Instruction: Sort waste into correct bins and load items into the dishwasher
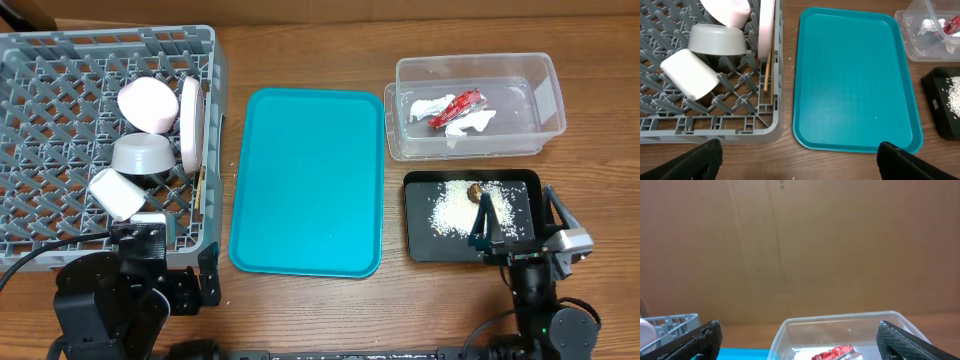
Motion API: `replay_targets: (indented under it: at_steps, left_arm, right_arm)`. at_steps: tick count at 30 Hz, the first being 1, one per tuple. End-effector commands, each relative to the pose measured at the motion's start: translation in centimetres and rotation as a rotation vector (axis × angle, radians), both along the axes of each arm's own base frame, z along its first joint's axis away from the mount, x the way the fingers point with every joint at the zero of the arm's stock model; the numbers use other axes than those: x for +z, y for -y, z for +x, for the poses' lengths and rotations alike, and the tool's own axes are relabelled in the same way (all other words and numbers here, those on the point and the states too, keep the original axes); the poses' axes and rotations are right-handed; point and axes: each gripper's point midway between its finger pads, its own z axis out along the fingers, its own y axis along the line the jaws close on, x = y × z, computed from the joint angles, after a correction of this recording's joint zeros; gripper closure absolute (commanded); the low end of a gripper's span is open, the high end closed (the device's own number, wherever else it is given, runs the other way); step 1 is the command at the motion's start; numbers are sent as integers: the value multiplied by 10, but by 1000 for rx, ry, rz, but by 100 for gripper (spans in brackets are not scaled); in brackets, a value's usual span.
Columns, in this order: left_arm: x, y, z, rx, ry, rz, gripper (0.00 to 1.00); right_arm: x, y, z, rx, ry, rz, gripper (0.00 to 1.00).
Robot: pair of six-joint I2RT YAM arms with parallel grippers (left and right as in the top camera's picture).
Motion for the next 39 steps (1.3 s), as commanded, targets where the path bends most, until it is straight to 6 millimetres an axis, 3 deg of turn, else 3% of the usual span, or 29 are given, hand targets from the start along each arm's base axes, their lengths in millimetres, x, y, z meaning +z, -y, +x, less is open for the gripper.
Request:
replay_targets:
  at_steps: [1, 4, 6, 10, 39]
  left_arm:
    - [-1, 1, 0, -20, 1, 9, 0]
    - [-1, 1, 0, -20, 1, 9, 0]
    - [-1, 1, 0, -20, 1, 9, 0]
    - [-1, 1, 0, -20, 1, 9, 0]
    - [-1, 1, -1, -20, -2, 8, 0]
  right_arm:
    - [-19, 3, 5, -15, -15, -5, 0]
    - [-43, 5, 11, -23, -75, -7, 0]
    - [-69, 4, 14, -15, -183, -10, 0]
    - [-88, 0, 14, 7, -264, -14, 0]
    - [-88, 0, 14, 5, -263, -15, 0]
